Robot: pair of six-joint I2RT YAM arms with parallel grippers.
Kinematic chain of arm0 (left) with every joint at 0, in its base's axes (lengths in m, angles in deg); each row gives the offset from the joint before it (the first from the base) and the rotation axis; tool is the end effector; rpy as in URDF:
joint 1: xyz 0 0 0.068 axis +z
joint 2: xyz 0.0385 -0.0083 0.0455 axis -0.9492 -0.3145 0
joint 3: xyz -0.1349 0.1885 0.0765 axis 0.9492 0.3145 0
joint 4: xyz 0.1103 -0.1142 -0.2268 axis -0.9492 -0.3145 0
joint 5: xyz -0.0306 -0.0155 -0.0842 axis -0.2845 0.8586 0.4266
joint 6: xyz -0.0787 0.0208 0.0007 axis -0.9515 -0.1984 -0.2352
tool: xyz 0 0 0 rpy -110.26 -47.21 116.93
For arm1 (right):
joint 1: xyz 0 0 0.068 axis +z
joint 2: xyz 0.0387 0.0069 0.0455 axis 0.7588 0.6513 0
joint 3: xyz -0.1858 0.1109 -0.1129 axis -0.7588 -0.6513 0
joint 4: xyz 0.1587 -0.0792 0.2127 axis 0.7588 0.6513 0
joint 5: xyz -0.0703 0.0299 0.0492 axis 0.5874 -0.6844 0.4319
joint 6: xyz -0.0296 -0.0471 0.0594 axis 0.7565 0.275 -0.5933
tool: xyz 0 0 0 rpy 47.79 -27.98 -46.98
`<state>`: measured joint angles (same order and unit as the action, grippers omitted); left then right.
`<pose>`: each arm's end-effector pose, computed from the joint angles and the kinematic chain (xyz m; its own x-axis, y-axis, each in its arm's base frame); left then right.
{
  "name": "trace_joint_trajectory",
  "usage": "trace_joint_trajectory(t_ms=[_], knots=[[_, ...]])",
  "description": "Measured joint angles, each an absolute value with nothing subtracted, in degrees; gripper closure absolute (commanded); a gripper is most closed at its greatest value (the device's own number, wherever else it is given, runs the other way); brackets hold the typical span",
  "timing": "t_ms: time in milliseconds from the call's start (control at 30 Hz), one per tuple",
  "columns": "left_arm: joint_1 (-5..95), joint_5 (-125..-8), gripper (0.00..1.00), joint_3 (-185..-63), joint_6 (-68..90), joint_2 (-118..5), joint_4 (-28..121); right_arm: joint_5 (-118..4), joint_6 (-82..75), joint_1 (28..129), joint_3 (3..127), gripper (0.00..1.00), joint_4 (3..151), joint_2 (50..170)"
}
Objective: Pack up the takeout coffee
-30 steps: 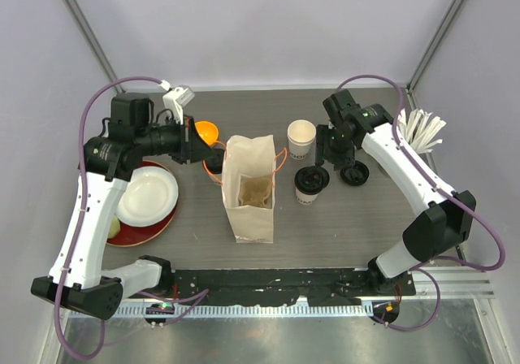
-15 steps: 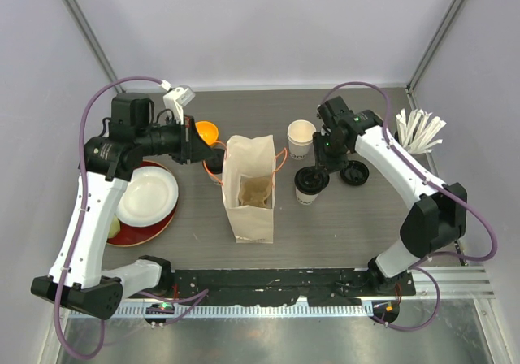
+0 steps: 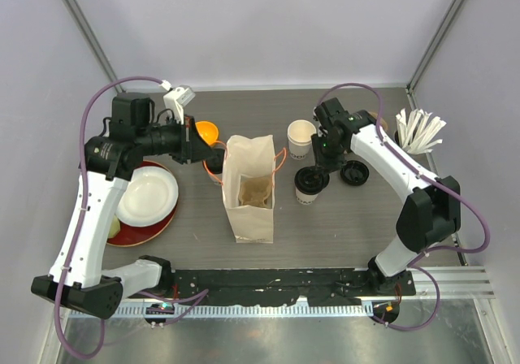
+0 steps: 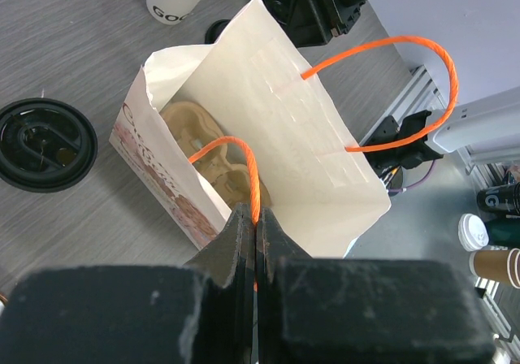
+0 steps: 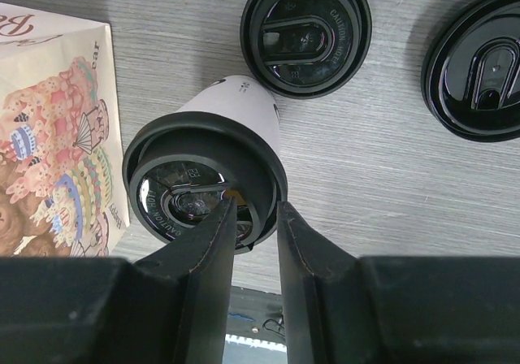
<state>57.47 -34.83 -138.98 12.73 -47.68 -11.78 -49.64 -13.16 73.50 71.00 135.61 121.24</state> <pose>0.2360 -0.1066 0.4021 -0.6808 0.0317 -0.7317 0.5825 0.6291 -0.5147 0.3160 0.1428 0.2218 -0.9405 -0.1129 -0.3205 -0.1545 0.9821 0.1074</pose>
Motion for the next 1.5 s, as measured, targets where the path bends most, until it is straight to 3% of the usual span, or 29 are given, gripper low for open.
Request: trace_joint_trajectory(t_ms=[233, 333, 467, 700, 867, 1200, 1500], knots=[[57.5, -34.8, 1.0, -139.0, 12.7, -47.8, -11.8, -50.1, -12.8, 73.5, 68.4, 0.73, 134.6, 121.2], [57.5, -34.8, 1.0, -139.0, 12.6, -47.9, -11.8, -50.5, -12.4, 73.5, 68.2, 0.81, 134.3, 121.2], [57.5, -34.8, 1.0, -139.0, 12.6, -47.9, -11.8, -50.8, -11.9, 73.5, 68.2, 0.99, 134.1, 121.2], [57.5, -34.8, 1.0, -139.0, 12.5, -47.9, -11.7, -50.5, -12.1, 73.5, 69.8, 0.99, 137.1, 121.2], [57.5, -34.8, 1.0, -139.0, 12.5, -47.9, -11.7, -48.6, -13.7, 73.5, 82.8, 0.99, 144.0, 121.5], [57.5, -35.0, 1.0, -139.0, 11.8, -47.9, -11.3, -51.4, -21.0, 73.5, 128.3, 0.99, 151.0, 129.0], [57.4, -37.0, 1.0, -139.0, 11.2, -47.9, -11.3, -59.1, -23.8, 83.1, 127.3, 0.99, 143.5, 129.4]])
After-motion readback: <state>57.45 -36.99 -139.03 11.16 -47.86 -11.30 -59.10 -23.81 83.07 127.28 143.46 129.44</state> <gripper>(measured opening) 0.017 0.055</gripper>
